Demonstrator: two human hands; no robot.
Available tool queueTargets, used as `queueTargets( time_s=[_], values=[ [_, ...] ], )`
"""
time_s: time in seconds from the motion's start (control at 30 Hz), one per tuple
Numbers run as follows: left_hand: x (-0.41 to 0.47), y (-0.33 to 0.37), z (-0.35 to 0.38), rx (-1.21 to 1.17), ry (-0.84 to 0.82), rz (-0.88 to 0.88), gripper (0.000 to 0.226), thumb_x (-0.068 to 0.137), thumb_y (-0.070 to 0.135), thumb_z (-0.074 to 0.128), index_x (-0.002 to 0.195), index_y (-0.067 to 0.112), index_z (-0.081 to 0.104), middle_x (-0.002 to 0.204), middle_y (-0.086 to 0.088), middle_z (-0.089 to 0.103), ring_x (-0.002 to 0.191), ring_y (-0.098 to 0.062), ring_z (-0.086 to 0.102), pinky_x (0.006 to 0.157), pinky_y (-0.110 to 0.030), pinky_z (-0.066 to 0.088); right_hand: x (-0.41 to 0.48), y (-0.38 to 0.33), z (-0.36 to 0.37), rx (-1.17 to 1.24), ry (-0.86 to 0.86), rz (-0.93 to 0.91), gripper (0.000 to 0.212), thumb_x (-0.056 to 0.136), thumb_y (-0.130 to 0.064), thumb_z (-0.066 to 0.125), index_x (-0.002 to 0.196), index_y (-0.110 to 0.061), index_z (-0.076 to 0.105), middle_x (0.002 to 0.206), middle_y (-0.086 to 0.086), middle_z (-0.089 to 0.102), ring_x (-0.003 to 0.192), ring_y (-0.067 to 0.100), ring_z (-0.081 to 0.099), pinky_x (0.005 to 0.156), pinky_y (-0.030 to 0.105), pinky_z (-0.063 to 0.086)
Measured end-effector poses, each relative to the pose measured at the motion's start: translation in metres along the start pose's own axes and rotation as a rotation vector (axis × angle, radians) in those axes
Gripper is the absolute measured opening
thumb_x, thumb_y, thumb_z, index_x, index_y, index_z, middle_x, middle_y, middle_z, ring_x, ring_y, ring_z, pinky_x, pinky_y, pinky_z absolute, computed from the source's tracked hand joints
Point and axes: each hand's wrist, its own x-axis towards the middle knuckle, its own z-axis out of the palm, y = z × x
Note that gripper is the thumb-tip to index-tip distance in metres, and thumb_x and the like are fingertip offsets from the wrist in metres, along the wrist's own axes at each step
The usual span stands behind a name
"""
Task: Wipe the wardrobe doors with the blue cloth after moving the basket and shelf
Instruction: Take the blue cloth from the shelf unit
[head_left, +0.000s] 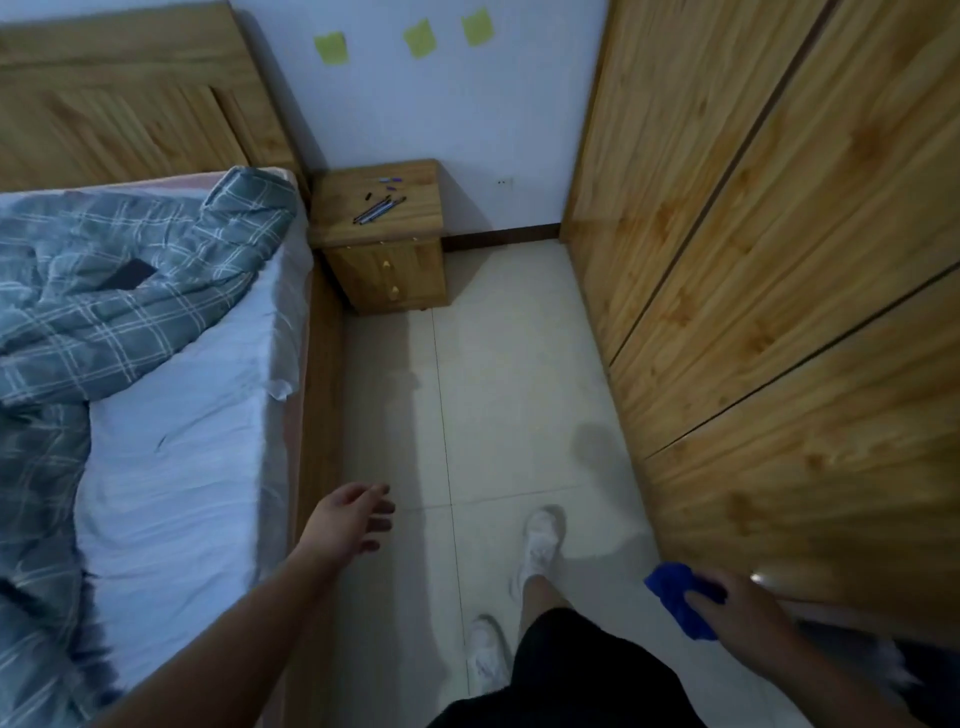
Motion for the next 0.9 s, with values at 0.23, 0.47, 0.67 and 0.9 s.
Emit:
queueTargets(
  time_s=[0.23,0.47,0.67,0.9],
  values=[
    [0.063,0.070,0.001,0.049,0.065,-0.034,0.014,0.102,0.026,0.063,0.102,0.015,0.072,0.093,-0.009,0.078,0.071,-0.022,0.069,0.056,-0.030,0.050,0.106,-0.093,-0.041,0.007,-0.028,-0.046,0.009,0.091,-0.020,0.066,0.091,-0.029,0.064,0.084,-0.010,0.069,0.076,0.000,0.063,0.060,0.020,0.044],
    [0.110,0.095,-0.017,0.016,0.145,-0.147,0.015,0.102,0.022,0.064,0.103,0.011,0.073,0.089,-0.013,0.077,0.066,-0.023,0.068,0.047,-0.026,0.045,0.208,-0.265,-0.110,-0.088,-0.011,-0.316,0.013,0.087,-0.027,0.071,0.086,-0.033,0.060,0.073,-0.016,0.064,0.069,-0.006,0.058,0.061,0.014,0.043],
    [0.177,0.131,-0.027,-0.001,0.105,-0.221,0.013,0.103,0.017,0.062,0.103,0.007,0.071,0.082,-0.012,0.073,0.056,-0.022,0.060,0.048,-0.023,0.039,0.287,-0.389,-0.135,-0.002,0.059,-0.388,0.008,0.087,-0.023,0.071,0.090,-0.017,0.067,0.083,-0.004,0.071,0.080,0.014,0.066,0.077,0.035,0.050],
    [0.320,0.247,-0.050,0.027,0.026,-0.167,0.017,0.102,0.025,0.064,0.100,0.011,0.073,0.078,-0.007,0.075,0.057,-0.019,0.063,0.047,-0.024,0.043,0.361,-0.445,-0.145,0.034,0.055,-0.218,0.014,0.088,-0.026,0.069,0.102,-0.024,0.067,0.095,-0.007,0.071,0.089,0.011,0.067,0.079,0.032,0.052]
  ],
)
